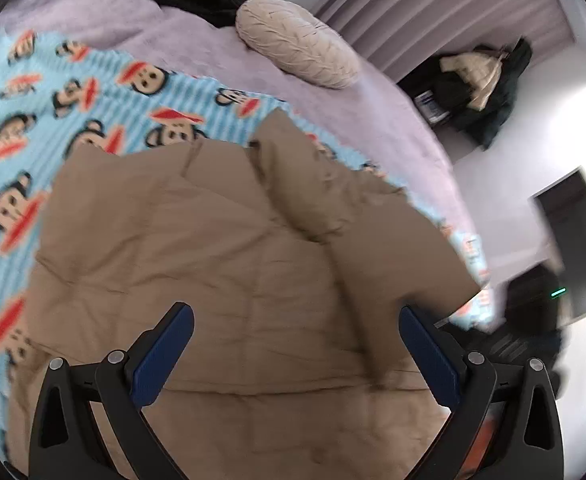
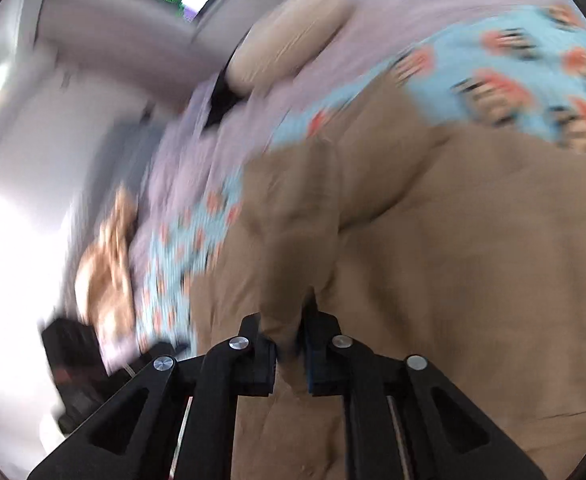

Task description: Fold large clothes

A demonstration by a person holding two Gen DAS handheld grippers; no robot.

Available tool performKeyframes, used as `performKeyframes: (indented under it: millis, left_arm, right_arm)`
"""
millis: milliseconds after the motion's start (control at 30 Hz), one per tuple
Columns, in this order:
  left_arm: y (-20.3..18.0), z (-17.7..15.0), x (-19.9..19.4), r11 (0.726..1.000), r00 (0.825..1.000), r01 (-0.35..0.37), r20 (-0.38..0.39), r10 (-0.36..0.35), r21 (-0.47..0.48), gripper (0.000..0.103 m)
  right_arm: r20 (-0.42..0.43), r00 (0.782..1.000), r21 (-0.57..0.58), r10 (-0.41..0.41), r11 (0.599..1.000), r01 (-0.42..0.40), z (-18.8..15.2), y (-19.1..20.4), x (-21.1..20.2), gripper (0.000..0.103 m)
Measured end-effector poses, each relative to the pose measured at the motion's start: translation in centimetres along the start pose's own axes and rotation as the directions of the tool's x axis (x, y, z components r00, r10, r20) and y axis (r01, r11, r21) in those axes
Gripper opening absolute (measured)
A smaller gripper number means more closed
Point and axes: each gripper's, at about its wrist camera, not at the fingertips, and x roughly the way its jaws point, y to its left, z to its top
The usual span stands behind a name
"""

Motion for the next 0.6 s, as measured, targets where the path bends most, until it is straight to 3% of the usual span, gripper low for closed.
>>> performKeyframes:
  millis: [33, 100, 200, 300, 400, 500, 533, 567, 600]
  left_arm:
    - [0.2, 0.1, -0.1, 0.999, 0.999, 0.031, -0.006, -0.032, -0.019, 0.103]
    - [0.6, 0.1, 0.1, 0.997, 0.998, 0.064, -0.024, -0.065, -0.042, 0.103]
    - [0.9, -0.1, 1.2, 0.998, 0.997, 0.05, -0.063, -0.052, -0.043, 0.103]
    - [1.5, -0.5, 2.8, 0.999, 0.993, 0.02, -0.113, -0.024, -0.038, 0.103]
    - [2.0, -0.9, 5.1, 0.998, 0.984, -0.067, -0.168, 0.065, -0.008, 0.103]
    - [2.0, -1.1, 7.0, 0.993, 0.973, -0.118, -0.198, 0.118, 0.015, 0.1]
    - [1.7, -1.1, 7.2, 0.993, 0.974, -0.116, -0.194, 0.118, 0.02, 0.079]
    - [1.4, -1.0, 7.6, 0.994, 0.972, -0.109, -0.205, 0.111, 0.025, 0.047]
    - [1.1, -1.0, 8.0, 0.995, 0.969, -0.101, -0.225, 0.103, 0.019, 0.031]
  right_arm:
    - [-0.056, 0.998, -0.03, -0.014, 0.999, 0.013, -0.7, 1.1, 1.5, 0.039]
    - [-0.142, 0.989, -0.07, -0.047, 0.997, 0.038, -2.3, 2.5, 3.6, 0.071]
    - [-0.188, 0.979, -0.079, -0.074, 0.995, 0.06, -4.7, 2.5, 3.6, 0.071]
    - [-0.179, 0.978, 0.021, -0.104, 0.994, 0.109, -6.6, -1.0, 0.5, 0.071]
    - [-0.125, 0.985, 0.225, -0.121, 0.963, 0.147, -8.6, -6.8, -4.3, 0.071]
    - [-0.019, 0.995, 0.447, -0.099, 0.889, 0.097, -10.0, -12.3, -8.6, 0.071]
    - [0.011, 0.996, 0.482, -0.089, 0.873, 0.073, -10.0, -13.2, -9.3, 0.07]
    - [0.068, 0.994, 0.52, -0.084, 0.853, 0.037, -10.0, -14.3, -10.2, 0.067]
    - [0.097, 0.989, 0.529, -0.109, 0.848, 0.042, -9.7, -14.9, -10.7, 0.046]
